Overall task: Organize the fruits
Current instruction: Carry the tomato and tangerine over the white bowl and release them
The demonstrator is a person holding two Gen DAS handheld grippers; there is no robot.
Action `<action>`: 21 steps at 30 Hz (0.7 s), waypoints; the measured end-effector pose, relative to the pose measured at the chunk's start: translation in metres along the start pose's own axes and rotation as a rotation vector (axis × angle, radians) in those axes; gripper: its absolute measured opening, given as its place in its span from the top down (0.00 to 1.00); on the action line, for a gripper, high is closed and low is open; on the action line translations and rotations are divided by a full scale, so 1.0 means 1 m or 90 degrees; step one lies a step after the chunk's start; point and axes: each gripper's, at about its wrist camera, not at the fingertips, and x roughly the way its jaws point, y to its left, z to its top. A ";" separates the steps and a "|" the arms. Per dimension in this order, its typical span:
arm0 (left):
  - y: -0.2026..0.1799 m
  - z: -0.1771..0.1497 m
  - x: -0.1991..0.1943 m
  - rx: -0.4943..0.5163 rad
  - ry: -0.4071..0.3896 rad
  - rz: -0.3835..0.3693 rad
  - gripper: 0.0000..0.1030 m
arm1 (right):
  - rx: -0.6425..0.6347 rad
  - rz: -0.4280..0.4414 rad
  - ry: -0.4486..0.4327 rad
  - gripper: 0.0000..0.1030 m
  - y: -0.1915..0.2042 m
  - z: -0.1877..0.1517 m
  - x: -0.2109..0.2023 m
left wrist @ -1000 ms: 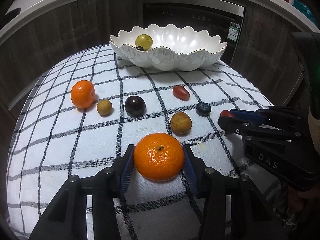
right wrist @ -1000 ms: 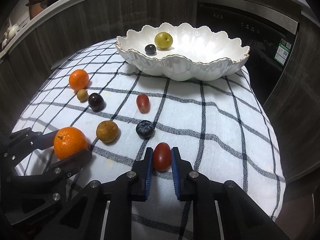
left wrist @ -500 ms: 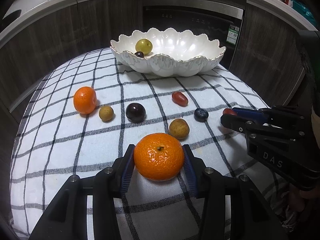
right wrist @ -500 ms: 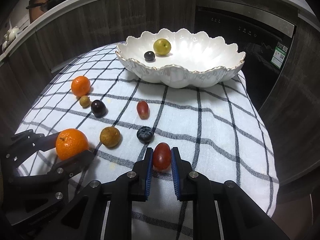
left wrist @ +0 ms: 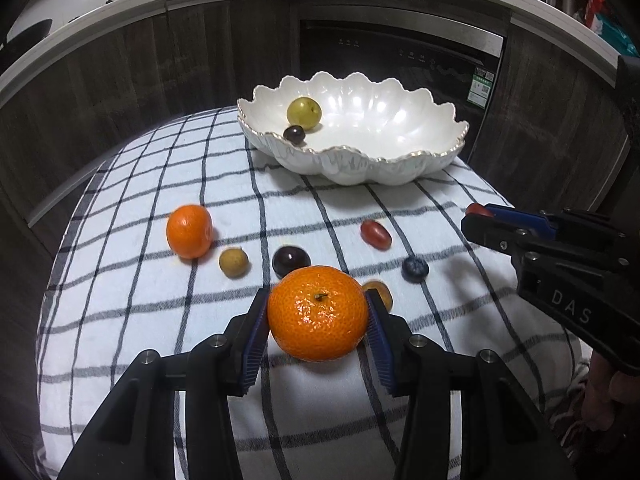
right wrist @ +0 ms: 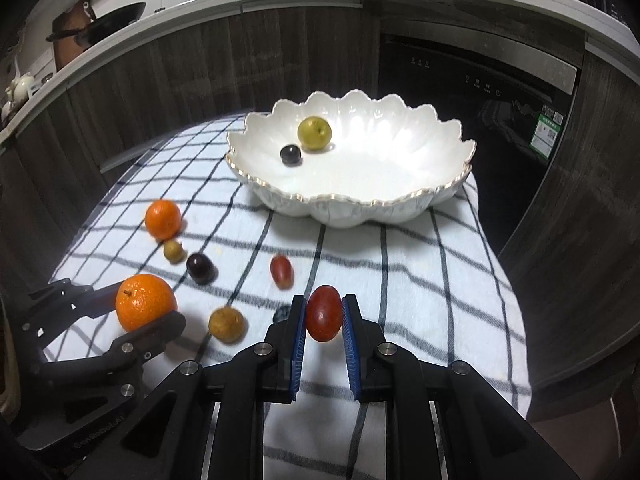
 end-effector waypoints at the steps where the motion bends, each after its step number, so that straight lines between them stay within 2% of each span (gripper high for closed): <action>1: 0.000 0.003 0.000 0.000 -0.001 0.000 0.56 | 0.001 -0.001 -0.003 0.81 0.000 0.002 -0.001; 21: 0.006 0.089 0.016 0.011 -0.049 0.000 0.55 | 0.041 -0.043 -0.051 0.81 -0.029 0.065 0.000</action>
